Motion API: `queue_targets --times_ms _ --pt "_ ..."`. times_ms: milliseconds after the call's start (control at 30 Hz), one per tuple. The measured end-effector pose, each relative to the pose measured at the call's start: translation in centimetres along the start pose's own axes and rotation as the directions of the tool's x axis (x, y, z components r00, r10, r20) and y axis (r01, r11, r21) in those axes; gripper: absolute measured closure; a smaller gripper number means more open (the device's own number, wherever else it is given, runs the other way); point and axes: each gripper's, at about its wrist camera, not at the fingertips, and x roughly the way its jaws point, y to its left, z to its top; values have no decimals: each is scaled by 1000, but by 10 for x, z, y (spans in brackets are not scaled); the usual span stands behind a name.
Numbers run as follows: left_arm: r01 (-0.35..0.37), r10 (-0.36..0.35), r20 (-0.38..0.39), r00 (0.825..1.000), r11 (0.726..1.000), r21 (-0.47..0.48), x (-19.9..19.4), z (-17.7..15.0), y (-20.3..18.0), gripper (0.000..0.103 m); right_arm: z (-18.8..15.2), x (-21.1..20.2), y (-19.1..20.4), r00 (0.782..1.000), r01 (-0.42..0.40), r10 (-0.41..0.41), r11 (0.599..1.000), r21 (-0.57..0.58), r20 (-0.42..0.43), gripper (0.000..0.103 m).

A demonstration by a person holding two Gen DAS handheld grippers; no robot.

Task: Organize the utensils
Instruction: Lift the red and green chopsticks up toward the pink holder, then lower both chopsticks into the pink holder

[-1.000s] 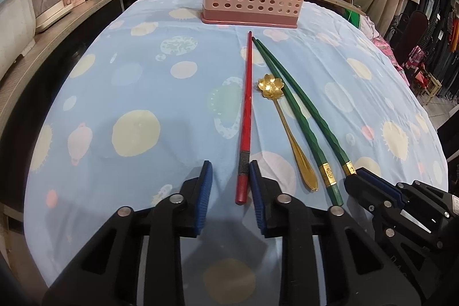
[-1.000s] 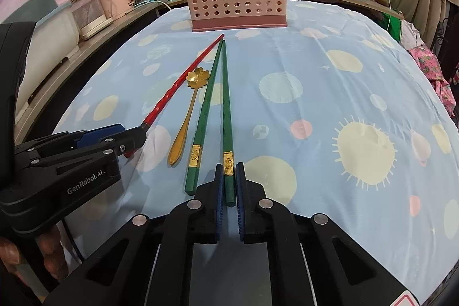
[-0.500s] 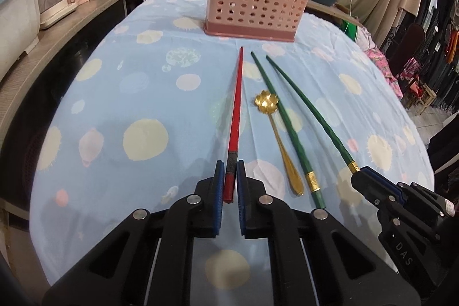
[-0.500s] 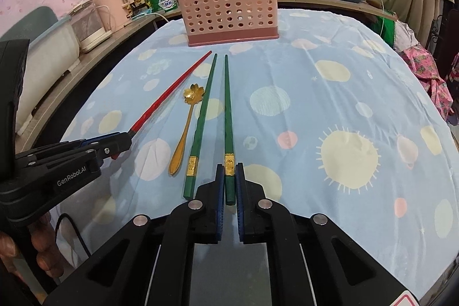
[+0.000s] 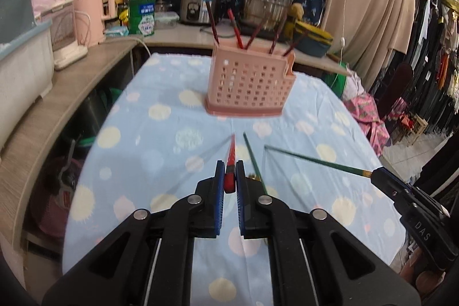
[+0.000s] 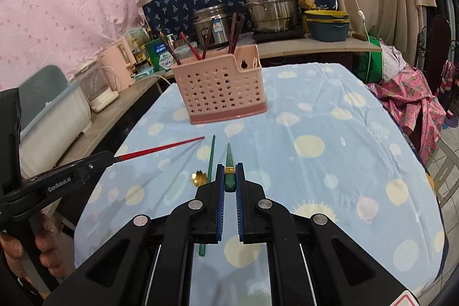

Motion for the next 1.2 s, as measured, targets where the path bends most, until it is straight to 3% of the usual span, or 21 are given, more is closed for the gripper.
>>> queue_targets --times_ms 600,733,967,1200 --pt "35 -28 184 982 999 -32 0 127 -3 96 127 2 -7 972 -54 40 997 51 233 96" --pt "50 -40 242 969 998 -36 -7 156 -5 96 159 3 -10 953 -78 53 994 72 299 96" --pt "33 -23 362 932 999 -20 -17 211 -14 96 215 9 -6 908 -99 55 992 84 415 96" --pt "25 -13 414 910 999 -22 -1 248 -12 96 257 28 2 876 -126 66 988 95 478 96"
